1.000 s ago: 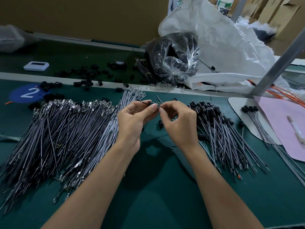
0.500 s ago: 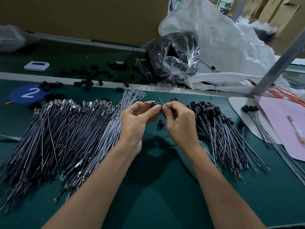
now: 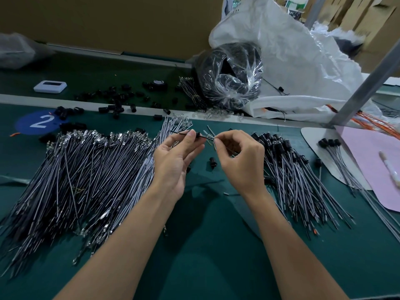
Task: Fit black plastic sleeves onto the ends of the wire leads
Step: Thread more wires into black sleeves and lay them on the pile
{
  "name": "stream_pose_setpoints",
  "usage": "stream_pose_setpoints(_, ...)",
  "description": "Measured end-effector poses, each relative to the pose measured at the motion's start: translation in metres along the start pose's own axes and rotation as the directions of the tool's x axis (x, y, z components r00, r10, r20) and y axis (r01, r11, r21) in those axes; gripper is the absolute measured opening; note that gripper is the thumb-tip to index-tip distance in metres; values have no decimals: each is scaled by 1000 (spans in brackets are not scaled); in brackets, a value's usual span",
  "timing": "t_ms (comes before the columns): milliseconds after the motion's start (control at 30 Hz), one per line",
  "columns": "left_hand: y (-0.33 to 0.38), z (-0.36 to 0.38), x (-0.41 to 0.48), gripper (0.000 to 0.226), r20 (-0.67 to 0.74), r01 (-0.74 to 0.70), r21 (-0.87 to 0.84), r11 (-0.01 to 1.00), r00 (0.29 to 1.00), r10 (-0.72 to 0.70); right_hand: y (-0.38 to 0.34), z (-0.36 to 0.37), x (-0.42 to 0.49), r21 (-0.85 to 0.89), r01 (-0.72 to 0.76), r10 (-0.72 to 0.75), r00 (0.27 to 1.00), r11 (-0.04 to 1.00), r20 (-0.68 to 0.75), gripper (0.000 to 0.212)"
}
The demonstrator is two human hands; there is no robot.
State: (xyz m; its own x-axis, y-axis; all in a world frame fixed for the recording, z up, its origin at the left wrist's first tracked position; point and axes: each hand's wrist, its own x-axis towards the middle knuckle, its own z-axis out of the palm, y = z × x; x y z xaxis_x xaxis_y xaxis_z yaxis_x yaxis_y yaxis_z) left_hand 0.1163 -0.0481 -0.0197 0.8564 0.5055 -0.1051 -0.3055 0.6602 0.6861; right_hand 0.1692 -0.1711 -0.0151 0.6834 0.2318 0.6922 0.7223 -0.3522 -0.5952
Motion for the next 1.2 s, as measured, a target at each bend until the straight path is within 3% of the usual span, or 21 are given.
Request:
stream_pose_setpoints(667, -3, 0, 0, 4, 89, 13, 66, 998, 996, -19, -1, -1, 0, -89, 74, -74, 997, 993, 3, 3)
stream_pose_setpoints(900, -5, 3, -3, 22, 120, -62, -1, 998, 991, 62, -9, 5, -7, -147, 50, -61, 995, 988, -75, 11)
stream_pose_setpoints(1200, -8, 2, -3, 20, 107, -102, 52, 993, 990, 96, -9, 6, -8, -133, 49, -60, 995, 990, -78, 11)
